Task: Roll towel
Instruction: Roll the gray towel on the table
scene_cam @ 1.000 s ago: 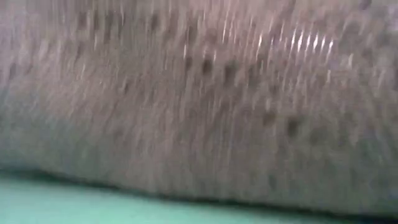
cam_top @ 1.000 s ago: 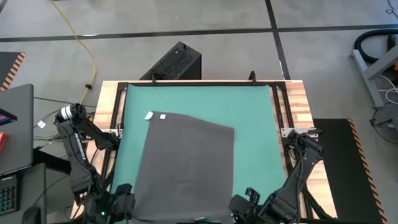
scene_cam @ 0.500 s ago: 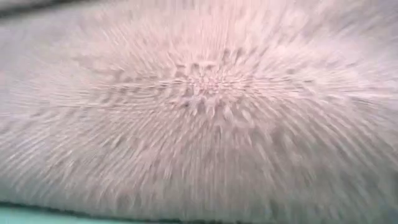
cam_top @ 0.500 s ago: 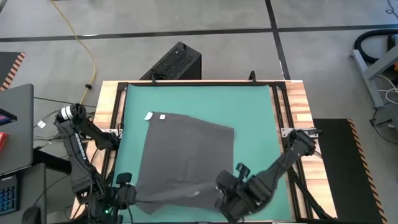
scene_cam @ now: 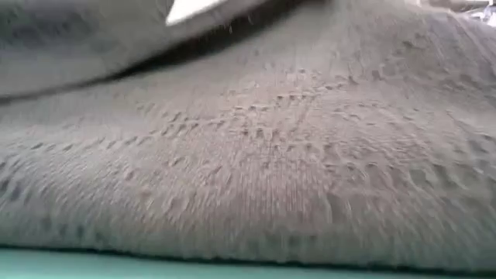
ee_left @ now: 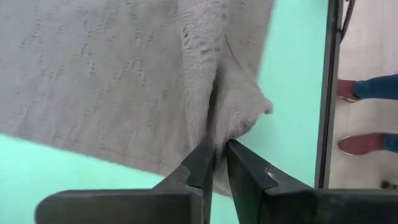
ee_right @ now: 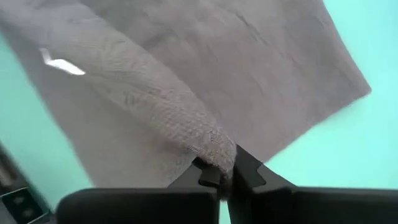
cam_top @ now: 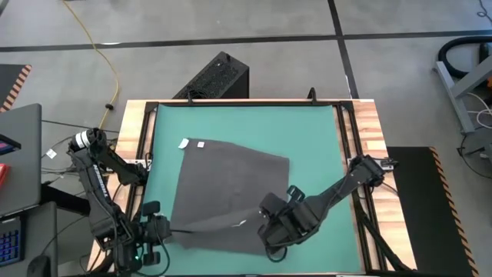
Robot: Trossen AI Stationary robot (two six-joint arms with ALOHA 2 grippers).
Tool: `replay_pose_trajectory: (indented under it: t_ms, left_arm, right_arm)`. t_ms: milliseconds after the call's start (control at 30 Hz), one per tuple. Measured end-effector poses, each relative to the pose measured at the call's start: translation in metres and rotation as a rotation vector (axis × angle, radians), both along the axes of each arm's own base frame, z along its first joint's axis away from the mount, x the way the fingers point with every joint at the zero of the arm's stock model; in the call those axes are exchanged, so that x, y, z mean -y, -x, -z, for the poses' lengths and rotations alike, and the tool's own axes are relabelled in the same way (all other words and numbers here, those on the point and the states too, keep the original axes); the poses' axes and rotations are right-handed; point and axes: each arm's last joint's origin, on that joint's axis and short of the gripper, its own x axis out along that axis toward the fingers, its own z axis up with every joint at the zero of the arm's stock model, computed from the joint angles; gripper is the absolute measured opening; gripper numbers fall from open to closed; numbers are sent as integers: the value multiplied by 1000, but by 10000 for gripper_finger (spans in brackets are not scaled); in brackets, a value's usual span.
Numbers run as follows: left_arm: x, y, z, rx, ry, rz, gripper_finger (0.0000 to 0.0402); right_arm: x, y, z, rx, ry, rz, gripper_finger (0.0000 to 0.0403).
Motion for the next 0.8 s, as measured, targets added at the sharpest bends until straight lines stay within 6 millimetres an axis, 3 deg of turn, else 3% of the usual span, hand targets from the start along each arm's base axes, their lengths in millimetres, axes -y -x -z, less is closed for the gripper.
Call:
replay_pose_trajectory:
  t_ms: [200, 367, 567, 800]
  left_arm:
    - [2, -5, 7, -15, -31, -3, 65]
    - [4, -13, 24, -28, -91, -27, 66]
    - [-1, -34, 36, 14, -148, -78, 66]
    - [-13, -66, 25, 30, -43, -4, 66]
  right_arm:
    - [13, -6, 14, -60, 7, 28, 120]
    - [32, -3, 9, -78, 96, 97, 195]
    - [94, 4, 2, -91, 25, 325, 212]
    - [169, 36, 31, -164, -57, 657, 212]
